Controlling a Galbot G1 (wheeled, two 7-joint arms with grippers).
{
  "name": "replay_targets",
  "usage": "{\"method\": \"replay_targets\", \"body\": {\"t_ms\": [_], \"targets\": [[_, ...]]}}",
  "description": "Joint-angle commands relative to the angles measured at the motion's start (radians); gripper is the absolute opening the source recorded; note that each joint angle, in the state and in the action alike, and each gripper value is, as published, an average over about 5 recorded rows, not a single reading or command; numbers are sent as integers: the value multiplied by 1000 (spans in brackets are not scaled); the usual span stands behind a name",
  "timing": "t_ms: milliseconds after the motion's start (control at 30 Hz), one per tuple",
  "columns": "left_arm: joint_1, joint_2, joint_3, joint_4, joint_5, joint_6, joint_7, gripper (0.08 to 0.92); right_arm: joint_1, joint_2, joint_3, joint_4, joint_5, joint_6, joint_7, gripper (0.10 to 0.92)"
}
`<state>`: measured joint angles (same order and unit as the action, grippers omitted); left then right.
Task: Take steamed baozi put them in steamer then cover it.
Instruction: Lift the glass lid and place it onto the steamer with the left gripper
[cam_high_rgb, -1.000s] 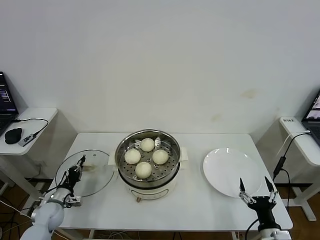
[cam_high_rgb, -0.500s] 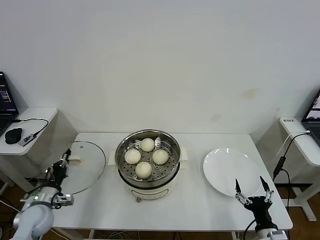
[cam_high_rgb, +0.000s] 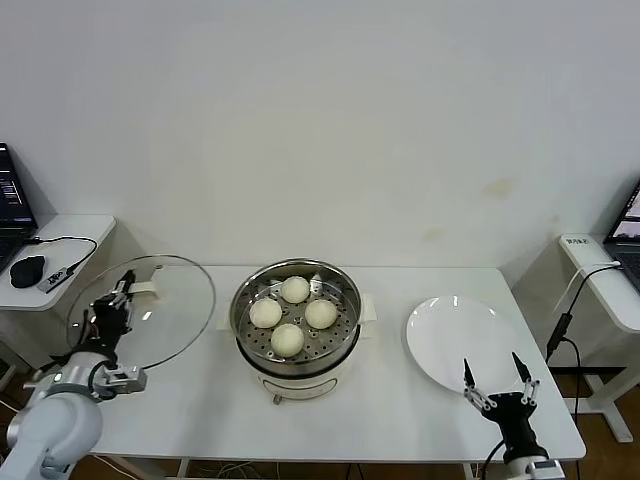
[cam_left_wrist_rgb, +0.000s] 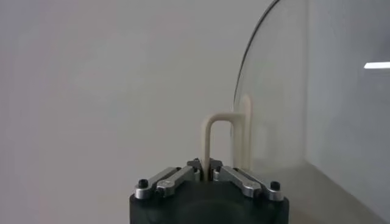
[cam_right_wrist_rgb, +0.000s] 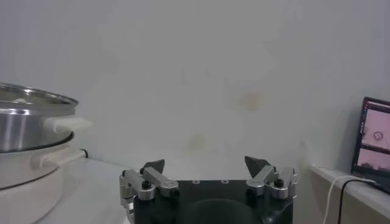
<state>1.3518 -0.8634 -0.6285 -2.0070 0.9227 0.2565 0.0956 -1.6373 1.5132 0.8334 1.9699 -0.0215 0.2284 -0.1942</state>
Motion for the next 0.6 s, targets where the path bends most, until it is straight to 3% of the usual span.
{"method": "replay_targets", "body": {"t_ms": [33,233,600], "targets": [[-84,35,238,-168,-26,170,74,141,0,16,-12,-1,-87,4,13,823],[-215,-3,395,-120,37,253,123,141,11,43,-28,-23,-151,12,26,823],[-426,-223,573,36,299,269,210,141,28,57,-35,-59,-197,15,33,823]]}}
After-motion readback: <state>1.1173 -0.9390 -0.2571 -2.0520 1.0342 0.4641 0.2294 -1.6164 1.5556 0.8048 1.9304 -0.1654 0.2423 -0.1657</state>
